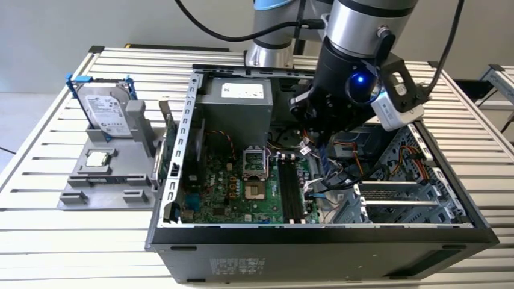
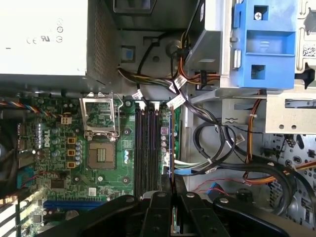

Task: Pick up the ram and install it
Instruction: 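Insert the ram into the slot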

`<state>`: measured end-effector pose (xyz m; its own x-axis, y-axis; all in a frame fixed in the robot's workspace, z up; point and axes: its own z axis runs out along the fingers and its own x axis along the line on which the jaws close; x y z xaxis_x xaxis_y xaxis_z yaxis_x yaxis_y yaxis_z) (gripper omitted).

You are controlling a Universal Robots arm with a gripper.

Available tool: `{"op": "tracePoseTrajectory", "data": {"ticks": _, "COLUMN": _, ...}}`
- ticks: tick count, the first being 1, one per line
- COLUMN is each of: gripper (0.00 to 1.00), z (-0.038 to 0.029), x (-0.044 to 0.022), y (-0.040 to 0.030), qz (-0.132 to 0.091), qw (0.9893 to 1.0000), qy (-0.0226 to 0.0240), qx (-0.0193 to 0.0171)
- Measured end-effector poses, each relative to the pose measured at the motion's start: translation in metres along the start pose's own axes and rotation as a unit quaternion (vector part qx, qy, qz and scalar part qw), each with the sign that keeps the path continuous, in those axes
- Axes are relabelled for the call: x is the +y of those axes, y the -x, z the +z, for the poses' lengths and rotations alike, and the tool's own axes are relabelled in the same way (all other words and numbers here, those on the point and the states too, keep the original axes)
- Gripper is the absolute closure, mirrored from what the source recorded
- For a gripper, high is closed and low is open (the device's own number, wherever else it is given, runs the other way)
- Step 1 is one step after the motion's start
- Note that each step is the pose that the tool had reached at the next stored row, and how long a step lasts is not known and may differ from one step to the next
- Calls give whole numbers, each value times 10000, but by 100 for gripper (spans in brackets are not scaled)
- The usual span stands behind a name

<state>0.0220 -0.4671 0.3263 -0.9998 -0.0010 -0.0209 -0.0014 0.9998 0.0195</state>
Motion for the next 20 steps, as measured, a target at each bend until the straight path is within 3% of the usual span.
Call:
{"op": "tracePoseTrajectory", "data": {"ticks": 12, "gripper": 100, "z": 64, "x": -1, "y": -17, "qz": 0, "qw": 10000, "qy": -44, "qx": 0}}
{"op": "tracePoseTrajectory", "data": {"ticks": 20, "gripper": 100, "z": 122, "x": -2, "y": -35, "qz": 87, "qw": 9999, "qy": -50, "qx": 0}}
